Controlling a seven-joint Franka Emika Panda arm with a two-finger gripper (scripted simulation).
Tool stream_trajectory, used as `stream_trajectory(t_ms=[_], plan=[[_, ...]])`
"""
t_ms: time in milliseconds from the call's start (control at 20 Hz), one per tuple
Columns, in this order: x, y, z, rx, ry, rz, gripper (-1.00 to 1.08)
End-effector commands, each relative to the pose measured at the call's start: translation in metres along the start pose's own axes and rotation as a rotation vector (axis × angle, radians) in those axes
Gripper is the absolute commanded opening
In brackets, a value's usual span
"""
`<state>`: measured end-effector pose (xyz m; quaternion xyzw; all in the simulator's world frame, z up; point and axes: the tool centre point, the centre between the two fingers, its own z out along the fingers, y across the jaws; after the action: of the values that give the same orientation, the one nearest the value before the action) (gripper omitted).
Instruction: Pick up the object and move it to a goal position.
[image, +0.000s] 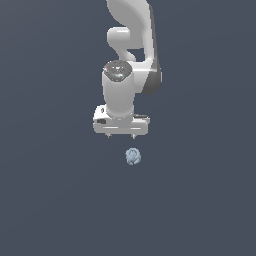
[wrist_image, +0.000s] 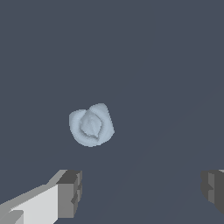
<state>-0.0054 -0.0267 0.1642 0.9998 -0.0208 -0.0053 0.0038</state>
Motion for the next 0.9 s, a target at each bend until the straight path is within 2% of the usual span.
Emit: stream_trajectory(t_ms=[0, 500, 850], plan=[[0.0, 0.0, 0.0, 0.0, 0.0, 0.0, 1.0], [-0.0022, 0.0089, 0.0012, -0.021, -0.003, -0.047, 1.0], [-0.0015, 0.0077, 0.0026, -0.021, -0.003, -0.052, 1.0]])
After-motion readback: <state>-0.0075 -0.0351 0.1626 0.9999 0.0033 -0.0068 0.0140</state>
